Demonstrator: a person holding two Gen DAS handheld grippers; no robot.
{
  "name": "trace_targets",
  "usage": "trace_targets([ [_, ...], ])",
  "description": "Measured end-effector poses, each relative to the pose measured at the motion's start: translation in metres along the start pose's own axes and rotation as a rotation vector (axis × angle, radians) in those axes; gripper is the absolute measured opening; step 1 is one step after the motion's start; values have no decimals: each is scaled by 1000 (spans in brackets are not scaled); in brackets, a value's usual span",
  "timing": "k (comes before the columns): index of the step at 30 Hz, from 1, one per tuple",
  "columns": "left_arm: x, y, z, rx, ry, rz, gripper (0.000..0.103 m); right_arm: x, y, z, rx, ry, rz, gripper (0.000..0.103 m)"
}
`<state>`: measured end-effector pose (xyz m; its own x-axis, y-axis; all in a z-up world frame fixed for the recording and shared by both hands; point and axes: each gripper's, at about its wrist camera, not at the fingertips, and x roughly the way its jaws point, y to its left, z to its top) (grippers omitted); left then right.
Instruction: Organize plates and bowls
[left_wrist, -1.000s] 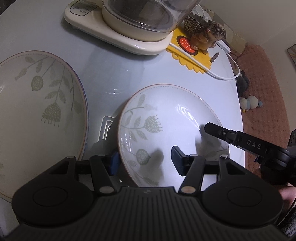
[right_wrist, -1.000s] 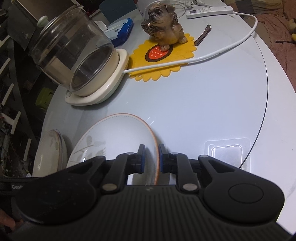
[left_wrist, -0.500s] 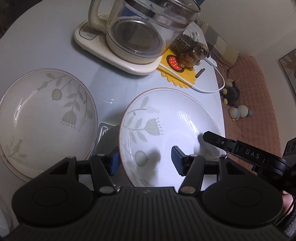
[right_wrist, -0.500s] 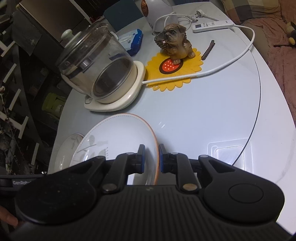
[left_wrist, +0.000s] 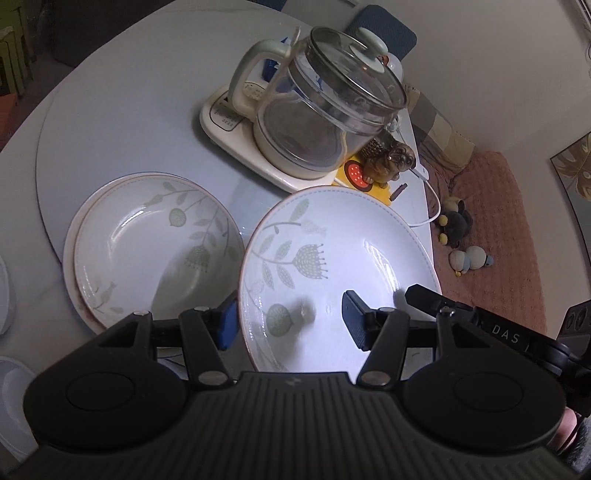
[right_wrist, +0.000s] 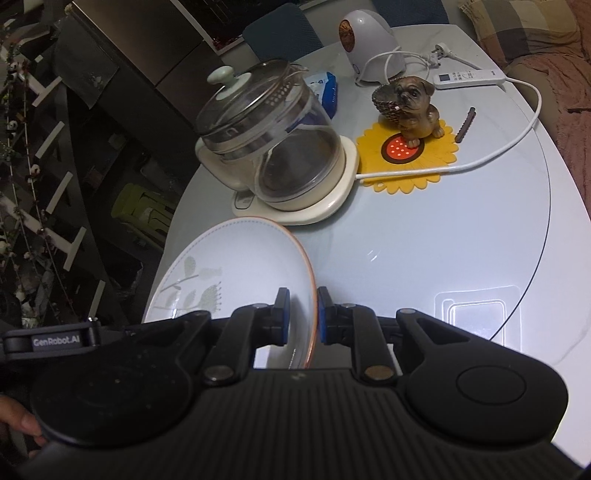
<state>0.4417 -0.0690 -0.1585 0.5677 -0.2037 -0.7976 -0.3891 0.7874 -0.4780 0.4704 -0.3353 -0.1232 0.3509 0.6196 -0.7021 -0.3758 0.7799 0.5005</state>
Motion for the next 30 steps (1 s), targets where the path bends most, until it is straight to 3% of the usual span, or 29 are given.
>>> trace_targets([
  [7, -27, 34, 7, 28, -4, 11, 63, 10, 37, -19, 15, -9, 7, 18],
  [15, -38, 85, 16, -21, 3, 42, 63, 56, 69, -33, -6, 76, 22, 18],
  [25, -3, 138, 41, -50, 52, 61, 63, 109, 96, -32, -50, 108, -30, 18],
  [30, 22, 150, 48, -15, 91, 71, 63, 134, 95, -30, -65, 119, -76, 18],
])
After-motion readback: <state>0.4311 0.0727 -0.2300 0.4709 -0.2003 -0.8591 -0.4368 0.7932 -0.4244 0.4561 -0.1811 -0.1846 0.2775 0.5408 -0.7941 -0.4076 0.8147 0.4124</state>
